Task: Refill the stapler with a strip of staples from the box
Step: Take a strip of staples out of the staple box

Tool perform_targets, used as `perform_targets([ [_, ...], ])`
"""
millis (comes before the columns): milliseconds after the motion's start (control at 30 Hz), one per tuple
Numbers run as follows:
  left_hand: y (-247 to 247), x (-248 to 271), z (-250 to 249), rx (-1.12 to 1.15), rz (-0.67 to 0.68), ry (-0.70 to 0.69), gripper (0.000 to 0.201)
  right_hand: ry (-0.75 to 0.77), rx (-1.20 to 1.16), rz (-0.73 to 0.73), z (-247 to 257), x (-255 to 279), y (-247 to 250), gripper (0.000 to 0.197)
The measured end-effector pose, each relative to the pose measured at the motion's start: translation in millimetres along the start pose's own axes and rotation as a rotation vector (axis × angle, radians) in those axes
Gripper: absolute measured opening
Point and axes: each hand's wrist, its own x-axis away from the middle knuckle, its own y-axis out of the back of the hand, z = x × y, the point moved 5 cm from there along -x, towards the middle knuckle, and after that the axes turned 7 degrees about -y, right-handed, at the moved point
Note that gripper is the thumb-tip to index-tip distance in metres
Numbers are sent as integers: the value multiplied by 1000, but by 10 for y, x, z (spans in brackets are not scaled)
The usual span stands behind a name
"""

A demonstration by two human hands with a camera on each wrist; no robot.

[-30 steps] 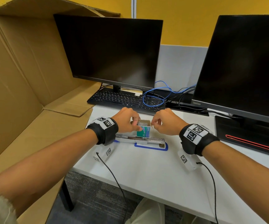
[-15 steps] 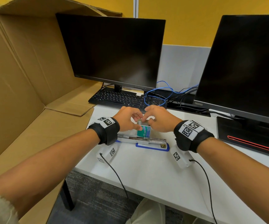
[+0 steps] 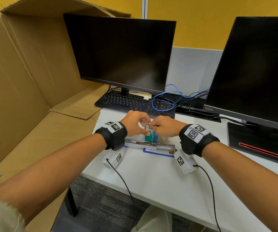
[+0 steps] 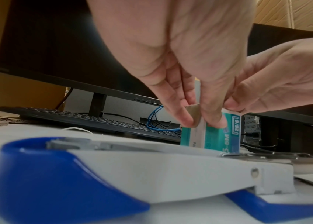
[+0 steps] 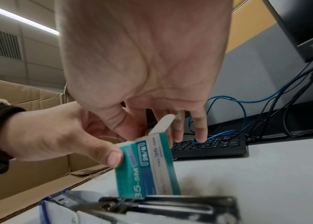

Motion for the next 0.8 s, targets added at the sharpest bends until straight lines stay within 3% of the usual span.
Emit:
perform_targets([
  [200, 6, -10, -13, -10, 18, 5, 45, 43, -40, -41, -29, 0, 55, 25],
  [367, 4, -8, -25, -28, 28, 22, 44, -21, -61, -89, -112, -77, 69, 25],
  [633, -4, -26, -50, -59, 46, 34, 45, -122, 202, 0, 2, -326, 164, 25],
  [800, -4, -14, -33, -62, 37, 34, 44, -16, 237, 5, 91, -321, 169, 13],
])
